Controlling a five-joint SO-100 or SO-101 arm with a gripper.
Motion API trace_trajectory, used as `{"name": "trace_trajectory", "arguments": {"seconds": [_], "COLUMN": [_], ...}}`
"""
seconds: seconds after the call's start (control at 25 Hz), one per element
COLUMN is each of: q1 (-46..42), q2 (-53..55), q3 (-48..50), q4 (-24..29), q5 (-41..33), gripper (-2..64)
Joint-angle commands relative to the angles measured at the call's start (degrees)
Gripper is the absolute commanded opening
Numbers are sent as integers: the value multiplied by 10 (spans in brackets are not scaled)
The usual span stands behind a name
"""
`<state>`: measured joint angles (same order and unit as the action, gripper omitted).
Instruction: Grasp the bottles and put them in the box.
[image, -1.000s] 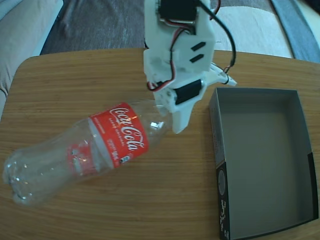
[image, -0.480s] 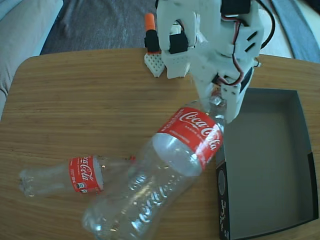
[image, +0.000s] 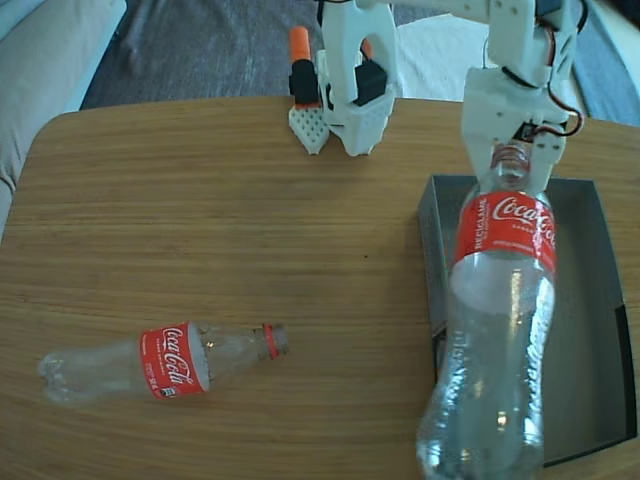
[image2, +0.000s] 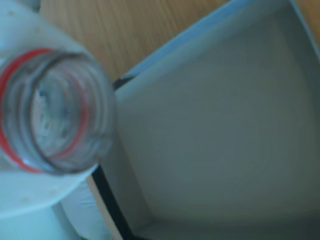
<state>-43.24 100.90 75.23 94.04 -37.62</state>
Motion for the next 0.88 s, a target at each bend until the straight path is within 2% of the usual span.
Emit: {"name": "trace_trajectory", "arguments": {"seconds": [0.0, 0.2, 0.36, 0.56, 0.84], "q1": [-34, -84, -105, -105, -102], "q2": [19, 19, 19, 21, 21], "q3": [-26, 15, 78, 142, 149], "q4": [4, -1, -29, -88, -105], "q5": [2, 2, 3, 39, 37], "gripper": [28, 28, 28, 28, 28]}}
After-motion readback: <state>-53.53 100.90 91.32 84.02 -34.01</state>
